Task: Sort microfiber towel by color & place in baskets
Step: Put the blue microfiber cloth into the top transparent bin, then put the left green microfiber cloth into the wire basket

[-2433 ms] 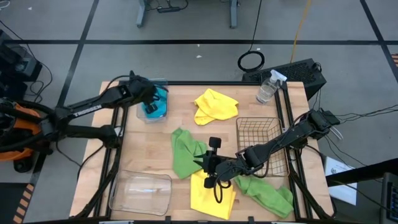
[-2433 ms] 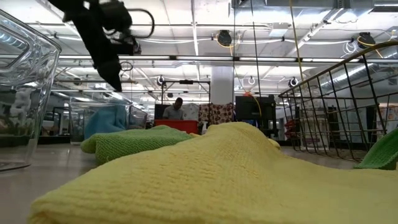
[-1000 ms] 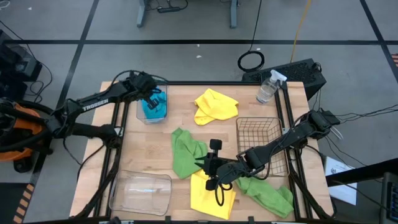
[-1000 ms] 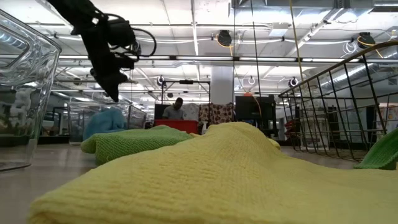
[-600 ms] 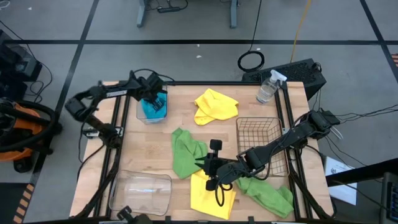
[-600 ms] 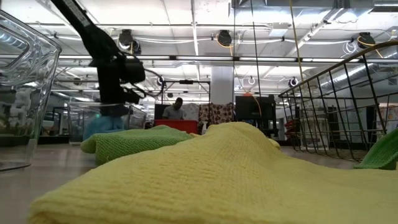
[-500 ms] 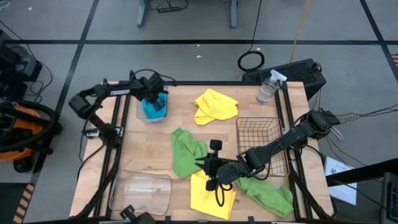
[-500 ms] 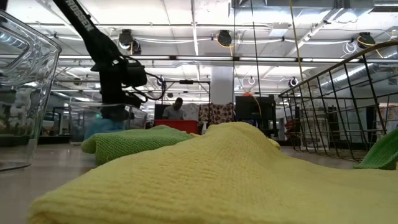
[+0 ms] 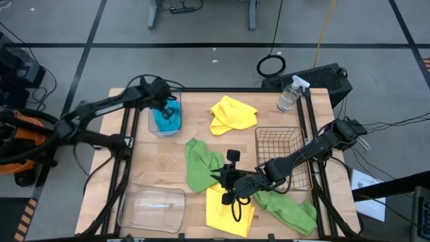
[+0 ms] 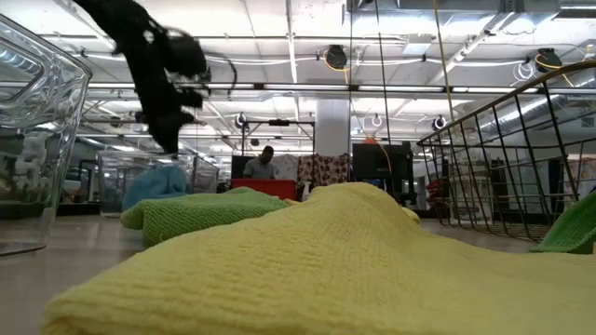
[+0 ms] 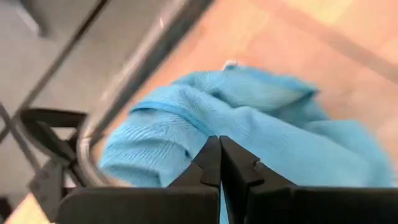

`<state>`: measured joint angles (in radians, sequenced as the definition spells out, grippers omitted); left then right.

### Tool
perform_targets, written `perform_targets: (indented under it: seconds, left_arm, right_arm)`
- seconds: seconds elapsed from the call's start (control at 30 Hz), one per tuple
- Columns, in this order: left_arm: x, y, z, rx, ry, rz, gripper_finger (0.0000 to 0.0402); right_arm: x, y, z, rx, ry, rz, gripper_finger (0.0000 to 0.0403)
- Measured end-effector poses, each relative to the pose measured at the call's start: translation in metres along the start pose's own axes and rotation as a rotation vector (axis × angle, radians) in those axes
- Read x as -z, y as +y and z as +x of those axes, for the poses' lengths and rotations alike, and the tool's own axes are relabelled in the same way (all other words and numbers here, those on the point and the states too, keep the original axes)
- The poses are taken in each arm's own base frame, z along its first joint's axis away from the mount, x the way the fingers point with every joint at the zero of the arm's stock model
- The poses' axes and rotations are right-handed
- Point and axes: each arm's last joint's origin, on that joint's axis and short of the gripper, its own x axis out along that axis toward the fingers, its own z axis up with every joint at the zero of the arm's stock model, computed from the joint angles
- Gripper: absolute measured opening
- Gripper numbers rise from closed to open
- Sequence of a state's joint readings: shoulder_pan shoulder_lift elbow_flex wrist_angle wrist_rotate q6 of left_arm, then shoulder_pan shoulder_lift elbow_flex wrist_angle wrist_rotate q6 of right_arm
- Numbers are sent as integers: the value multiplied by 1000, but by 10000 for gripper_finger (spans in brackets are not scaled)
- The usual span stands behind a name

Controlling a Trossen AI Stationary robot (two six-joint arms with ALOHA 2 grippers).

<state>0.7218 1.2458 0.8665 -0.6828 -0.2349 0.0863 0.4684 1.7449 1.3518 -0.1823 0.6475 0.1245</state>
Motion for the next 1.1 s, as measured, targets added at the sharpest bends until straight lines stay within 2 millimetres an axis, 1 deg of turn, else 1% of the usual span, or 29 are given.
perform_targets:
  seconds: [0.1, 0.17, 0.23, 0.33, 0.43, 0.47, 0.53, 0.6, 0.67, 0.77, 0.87, 1.0, 1.1]
  left_arm:
    - [8, -2, -38, 67, -121, 9, 2]
    - [15, -5, -62, 145, -225, 7, 2]
    - [24, -9, -84, 240, -321, 9, 2]
    - [39, -20, -108, 411, -427, 71, 2]
    - [57, -30, -122, 546, -498, 133, 2]
    - [63, -34, -124, 582, -518, 149, 2]
    - [73, -43, -122, 640, -550, 191, 2]
    - [81, -52, -119, 703, -615, 217, 2]
    - [86, -63, -113, 761, -679, 251, 2]
    - [91, -80, -107, 829, -784, 329, 2]
    - [96, -92, -103, 877, -820, 377, 2]
    - [101, -103, -99, 828, -795, 388, 2]
    - [105, -110, -94, 761, -776, 377, 2]
  right_arm:
    - [4, -5, 10, 83, 13, 65, 59]
    - [9, -10, 21, 119, 28, 104, 59]
    - [14, -13, 31, 118, 53, 129, 59]
    - [24, -16, 50, 64, 104, 160, 59]
    - [35, -15, 64, 13, 156, 175, 59]
    - [39, -14, 68, 1, 171, 175, 60]
    - [42, -15, 72, -43, 197, 178, 67]
    - [42, -19, 76, -94, 209, 190, 80]
    - [42, -25, 79, -112, 219, 201, 101]
    - [44, -31, 82, -143, 252, 172, 139]
    - [47, -35, 84, -187, 287, 164, 182]
    - [49, -37, 89, -188, 281, 145, 239]
    - [56, -36, 96, -147, 288, 121, 274]
